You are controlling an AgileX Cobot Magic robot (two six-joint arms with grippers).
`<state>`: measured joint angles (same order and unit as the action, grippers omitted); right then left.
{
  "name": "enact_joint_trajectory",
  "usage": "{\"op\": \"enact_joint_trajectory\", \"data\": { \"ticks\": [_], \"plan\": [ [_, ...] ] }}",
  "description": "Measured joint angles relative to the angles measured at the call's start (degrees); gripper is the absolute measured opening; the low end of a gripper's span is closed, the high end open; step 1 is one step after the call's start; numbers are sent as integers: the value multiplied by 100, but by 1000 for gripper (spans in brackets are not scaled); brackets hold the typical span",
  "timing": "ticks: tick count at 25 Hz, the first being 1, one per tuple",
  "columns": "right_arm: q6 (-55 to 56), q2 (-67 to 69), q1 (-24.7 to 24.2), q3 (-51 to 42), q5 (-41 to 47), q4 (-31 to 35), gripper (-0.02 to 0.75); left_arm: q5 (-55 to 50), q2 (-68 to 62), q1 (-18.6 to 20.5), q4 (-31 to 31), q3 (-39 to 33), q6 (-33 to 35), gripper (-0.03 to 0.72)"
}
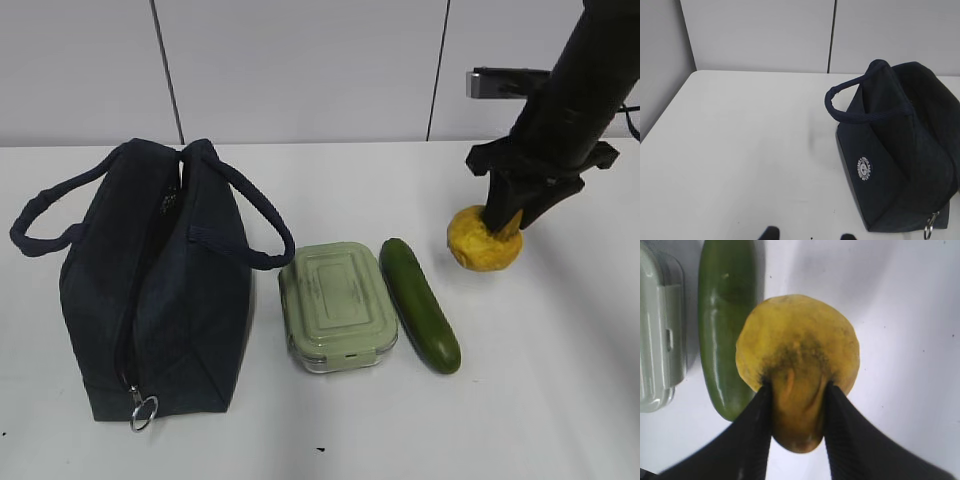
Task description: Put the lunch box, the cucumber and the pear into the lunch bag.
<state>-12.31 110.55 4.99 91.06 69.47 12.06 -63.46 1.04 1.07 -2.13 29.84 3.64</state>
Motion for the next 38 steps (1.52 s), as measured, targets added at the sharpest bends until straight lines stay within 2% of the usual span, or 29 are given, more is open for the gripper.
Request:
{"op": "enact_joint_trajectory", "data": {
  "ticks": [10, 14, 18, 20, 26, 32, 38],
  "plan": [
    [11, -54, 0, 181, 31, 449, 251, 7, 0, 0, -31, 11, 0, 237],
    [22, -291, 0, 181, 46, 475, 251, 827, -31, 0, -806, 218, 0, 238],
    [22, -467, 0, 181, 50, 676, 250, 1388, -657, 0, -1707, 285, 17, 239],
    [-14, -532, 0, 181, 60, 833, 250, 1444, -1152, 0, -2188, 285, 372, 239],
    [-173, -648, 0, 181, 63, 1361, 249, 1512, -2503, 0, -3619, 285, 2021, 246],
    [-402, -648, 0, 181, 63, 1965, 249, 1552, -3795, 0, -3970, 363, 2763, 310],
    [-644, -648, 0, 181, 63, 2593, 248, 1702, -4819, 0, -4669, 393, 3562, 342]
  ]
}}
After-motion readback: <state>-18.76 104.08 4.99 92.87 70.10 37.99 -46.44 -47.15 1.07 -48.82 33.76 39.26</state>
